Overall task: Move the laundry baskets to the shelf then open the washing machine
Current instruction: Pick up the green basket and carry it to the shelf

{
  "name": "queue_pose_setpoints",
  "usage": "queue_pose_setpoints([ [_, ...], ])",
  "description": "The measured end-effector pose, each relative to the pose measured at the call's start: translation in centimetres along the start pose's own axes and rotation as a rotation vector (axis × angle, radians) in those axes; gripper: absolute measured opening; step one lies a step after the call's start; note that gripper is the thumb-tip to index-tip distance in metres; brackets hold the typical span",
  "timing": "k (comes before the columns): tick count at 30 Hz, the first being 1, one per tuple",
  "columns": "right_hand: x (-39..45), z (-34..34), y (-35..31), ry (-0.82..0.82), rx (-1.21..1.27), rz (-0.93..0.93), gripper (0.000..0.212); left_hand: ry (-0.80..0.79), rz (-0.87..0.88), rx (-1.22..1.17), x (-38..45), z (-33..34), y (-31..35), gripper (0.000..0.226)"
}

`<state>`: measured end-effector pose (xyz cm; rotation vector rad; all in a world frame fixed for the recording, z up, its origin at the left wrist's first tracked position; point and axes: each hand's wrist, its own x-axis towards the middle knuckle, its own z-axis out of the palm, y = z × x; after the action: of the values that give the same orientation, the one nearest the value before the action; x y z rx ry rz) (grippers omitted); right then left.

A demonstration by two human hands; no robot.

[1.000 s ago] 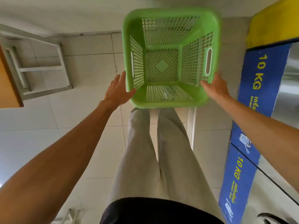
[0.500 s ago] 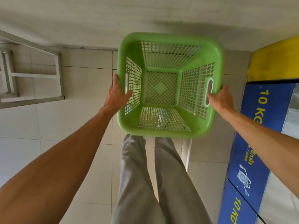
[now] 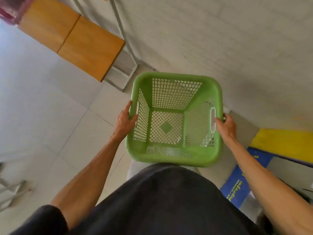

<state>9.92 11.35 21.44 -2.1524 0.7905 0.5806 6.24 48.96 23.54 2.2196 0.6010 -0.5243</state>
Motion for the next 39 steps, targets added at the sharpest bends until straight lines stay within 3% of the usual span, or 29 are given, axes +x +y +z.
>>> queue_pose_setpoints([
  [8, -11.2, 8.0, -15.5, -0.177, -0.056, -0.426, 0.044, 0.464, -0.163, -0.293, -13.5, -15.0, -10.8, 0.063],
  [17, -25.9, 26.6, -28.6, -0.304, -0.049, -0.767, 0.027, 0.787, -0.274, -0.543, -23.1, -26.2, -27.2, 0.066],
  [22, -32.3, 34.2, -34.1, -0.395, -0.078, -0.857, 0.028, 0.926, -0.322, -0.606, -25.6, -31.5, -32.7, 0.065],
  [30, -34.1, 45.1, -43.4, -0.453, -0.141, -0.908, 0.045, 1.045, -0.297, -0.656, -21.3, -41.2, -38.7, 0.063],
  [39, -33.4, 58.5, -60.2, -0.450, -0.113, -0.843, 0.045, 1.022, -0.293, -0.628, -7.2, -58.3, -44.7, 0.060],
])
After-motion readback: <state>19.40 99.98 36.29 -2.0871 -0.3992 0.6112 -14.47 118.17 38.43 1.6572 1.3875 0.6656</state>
